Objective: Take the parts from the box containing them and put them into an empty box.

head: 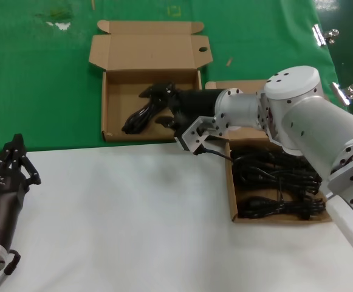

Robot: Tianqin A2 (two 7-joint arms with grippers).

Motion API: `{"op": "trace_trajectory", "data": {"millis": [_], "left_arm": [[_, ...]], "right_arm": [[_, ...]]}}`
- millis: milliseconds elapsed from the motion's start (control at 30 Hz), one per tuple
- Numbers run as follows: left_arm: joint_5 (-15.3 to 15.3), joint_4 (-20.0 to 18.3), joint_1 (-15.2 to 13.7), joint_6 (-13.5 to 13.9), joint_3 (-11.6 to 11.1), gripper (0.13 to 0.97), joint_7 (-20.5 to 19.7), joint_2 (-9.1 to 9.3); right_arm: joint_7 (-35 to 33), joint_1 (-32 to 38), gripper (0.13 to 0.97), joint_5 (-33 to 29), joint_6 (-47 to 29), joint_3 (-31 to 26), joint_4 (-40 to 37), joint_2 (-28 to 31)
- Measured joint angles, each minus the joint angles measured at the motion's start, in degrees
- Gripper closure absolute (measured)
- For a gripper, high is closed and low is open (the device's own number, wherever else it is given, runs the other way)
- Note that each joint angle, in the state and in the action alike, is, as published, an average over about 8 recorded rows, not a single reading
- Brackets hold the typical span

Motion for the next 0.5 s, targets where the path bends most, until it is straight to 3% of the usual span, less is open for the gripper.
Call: {"op": "trace_trajectory", "data": {"millis": [500], "left_arm": [[0.0,0.0,0.0,0.0,0.0,0.957,0.0,0.0]], "right_arm": [[-4.1,0.4,0.405,-0.5,-3.1,11.3,-1.1,1.8]]}}
